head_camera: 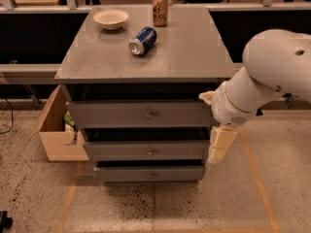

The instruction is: Open top drawer

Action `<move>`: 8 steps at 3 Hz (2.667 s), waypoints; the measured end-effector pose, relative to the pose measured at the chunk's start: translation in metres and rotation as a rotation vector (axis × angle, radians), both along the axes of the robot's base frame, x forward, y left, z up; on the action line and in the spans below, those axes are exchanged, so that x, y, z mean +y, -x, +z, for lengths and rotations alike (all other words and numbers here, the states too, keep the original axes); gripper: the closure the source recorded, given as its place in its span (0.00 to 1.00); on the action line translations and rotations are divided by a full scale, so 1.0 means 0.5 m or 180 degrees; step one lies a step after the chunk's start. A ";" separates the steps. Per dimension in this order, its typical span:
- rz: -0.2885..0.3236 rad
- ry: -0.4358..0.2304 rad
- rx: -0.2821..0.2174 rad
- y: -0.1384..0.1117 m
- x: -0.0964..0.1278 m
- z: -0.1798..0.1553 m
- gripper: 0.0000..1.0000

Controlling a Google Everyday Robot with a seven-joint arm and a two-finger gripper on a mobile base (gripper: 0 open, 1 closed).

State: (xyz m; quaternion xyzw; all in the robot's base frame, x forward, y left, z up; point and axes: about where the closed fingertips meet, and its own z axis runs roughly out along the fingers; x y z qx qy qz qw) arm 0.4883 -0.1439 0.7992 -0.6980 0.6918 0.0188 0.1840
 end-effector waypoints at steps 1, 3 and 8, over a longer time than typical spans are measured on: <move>0.0177 0.0088 -0.0030 -0.044 0.036 -0.082 0.00; 0.0272 0.0158 0.0032 -0.170 0.053 -0.181 0.00; 0.0143 0.0136 -0.0208 -0.348 0.076 -0.253 0.18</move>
Offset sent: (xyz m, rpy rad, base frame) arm 0.0962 0.0371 -0.1129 -0.0667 0.0279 0.1130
